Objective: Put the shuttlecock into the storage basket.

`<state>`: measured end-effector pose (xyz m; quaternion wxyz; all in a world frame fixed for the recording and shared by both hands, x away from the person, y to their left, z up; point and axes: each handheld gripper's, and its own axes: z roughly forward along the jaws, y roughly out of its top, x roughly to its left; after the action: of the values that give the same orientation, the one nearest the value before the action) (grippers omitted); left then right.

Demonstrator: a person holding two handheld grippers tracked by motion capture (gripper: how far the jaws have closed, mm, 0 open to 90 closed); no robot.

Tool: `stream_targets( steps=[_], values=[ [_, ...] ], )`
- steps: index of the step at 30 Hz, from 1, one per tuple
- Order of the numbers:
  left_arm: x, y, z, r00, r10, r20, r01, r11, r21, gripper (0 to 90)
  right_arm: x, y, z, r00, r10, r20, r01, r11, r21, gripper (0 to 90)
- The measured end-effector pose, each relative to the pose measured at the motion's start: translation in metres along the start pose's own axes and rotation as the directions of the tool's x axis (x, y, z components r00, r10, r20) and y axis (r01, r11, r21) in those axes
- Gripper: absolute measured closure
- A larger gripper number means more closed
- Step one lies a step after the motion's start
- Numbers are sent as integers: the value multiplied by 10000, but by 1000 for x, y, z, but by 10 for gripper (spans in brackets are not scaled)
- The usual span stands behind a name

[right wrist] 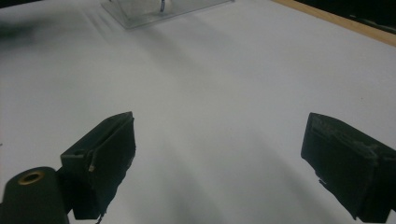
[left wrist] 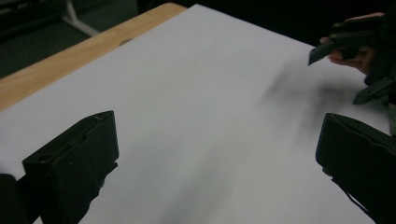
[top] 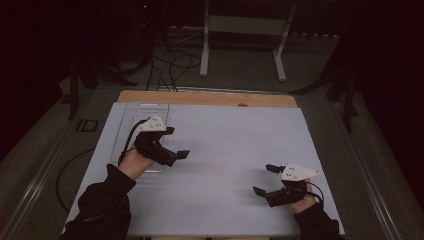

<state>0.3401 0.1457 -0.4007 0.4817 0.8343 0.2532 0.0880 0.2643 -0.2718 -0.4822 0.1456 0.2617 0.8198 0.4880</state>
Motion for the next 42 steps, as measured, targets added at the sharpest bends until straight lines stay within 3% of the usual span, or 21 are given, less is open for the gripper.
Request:
stream_targets(
  steps=[9, 12, 15, 21, 35, 42],
  values=[
    [-13, -3, 15, 9975, 400, 589, -420, 9985, 338, 0, 0, 0, 0, 10000, -17, -87, 17, 10000, 38, 108],
    [-19, -5, 20, 9924, 719, 1001, -750, 9968, 277, 0, 0, 0, 0, 9999, -24, -106, 24, 10000, -21, 108],
    [-24, -6, 25, 9896, 754, 1222, -798, 9963, 313, 0, -1, 0, 0, 10000, -31, -25, 31, 10000, -44, 108],
    [-29, -10, 31, 9866, 974, 1311, -1026, 9942, 333, 0, -1, 0, -3, 9999, 51, 152, -51, 10000, -36, 101],
    [-39, -23, 37, 9849, 838, 1516, -894, 9955, 302, 0, -1, -1, 0, 9992, 15, -393, -10, 9999, 128, 114],
    [-43, -35, 36, 9848, 760, 1562, -821, 9961, 330, 0, -1, -1, -1, 9992, 51, -395, -51, 10000, 24, 114]
  ],
)
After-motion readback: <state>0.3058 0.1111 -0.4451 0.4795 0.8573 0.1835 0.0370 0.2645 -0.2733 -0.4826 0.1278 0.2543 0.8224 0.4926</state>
